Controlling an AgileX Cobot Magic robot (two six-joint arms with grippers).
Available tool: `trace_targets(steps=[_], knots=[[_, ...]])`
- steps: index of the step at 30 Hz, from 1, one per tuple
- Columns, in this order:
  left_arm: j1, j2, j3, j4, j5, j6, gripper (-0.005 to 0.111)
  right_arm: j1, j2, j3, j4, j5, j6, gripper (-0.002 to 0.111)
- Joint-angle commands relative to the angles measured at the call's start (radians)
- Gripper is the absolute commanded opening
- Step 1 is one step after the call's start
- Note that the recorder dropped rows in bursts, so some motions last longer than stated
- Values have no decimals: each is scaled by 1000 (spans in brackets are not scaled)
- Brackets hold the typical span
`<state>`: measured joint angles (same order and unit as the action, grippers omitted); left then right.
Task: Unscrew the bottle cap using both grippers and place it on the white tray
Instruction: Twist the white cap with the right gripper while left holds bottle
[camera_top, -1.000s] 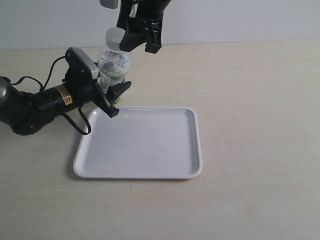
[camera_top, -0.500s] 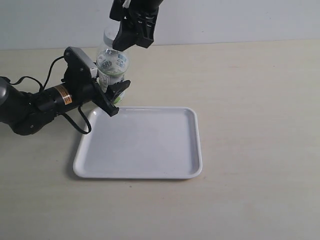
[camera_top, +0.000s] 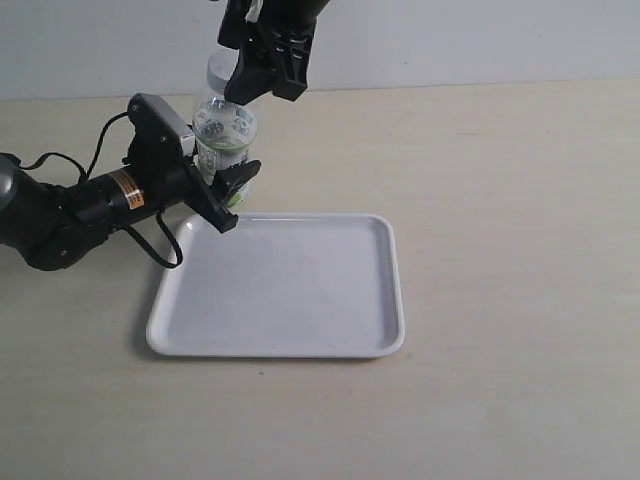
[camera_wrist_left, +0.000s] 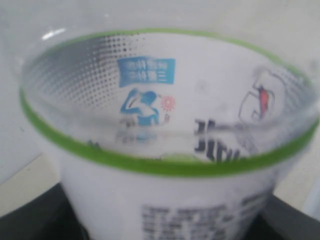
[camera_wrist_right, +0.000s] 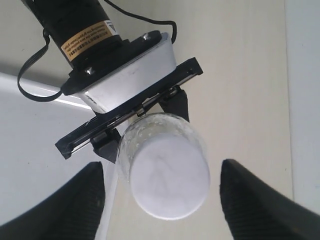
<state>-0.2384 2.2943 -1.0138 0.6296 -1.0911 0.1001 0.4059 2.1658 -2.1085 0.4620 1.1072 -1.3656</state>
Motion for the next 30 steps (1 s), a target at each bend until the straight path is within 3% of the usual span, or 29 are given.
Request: trace_targets(steps=[1, 7, 10, 16, 30], knots=[[-2, -15, -2, -12, 5, -4, 0, 1, -4, -3, 8, -3, -1, 55], [-2, -15, -2, -12, 10, -4, 0, 1, -4, -3, 10, -3, 6, 29], [-2, -15, -2, -12, 13, -7, 0, 1, -4, -3, 10, 3, 6, 0], [-2, -15, -2, -11, 13, -11, 0, 1, -4, -3, 10, 5, -34, 0], [-2, -15, -2, -3, 13, -33, 0, 1, -4, -3, -20, 47, -369, 0]])
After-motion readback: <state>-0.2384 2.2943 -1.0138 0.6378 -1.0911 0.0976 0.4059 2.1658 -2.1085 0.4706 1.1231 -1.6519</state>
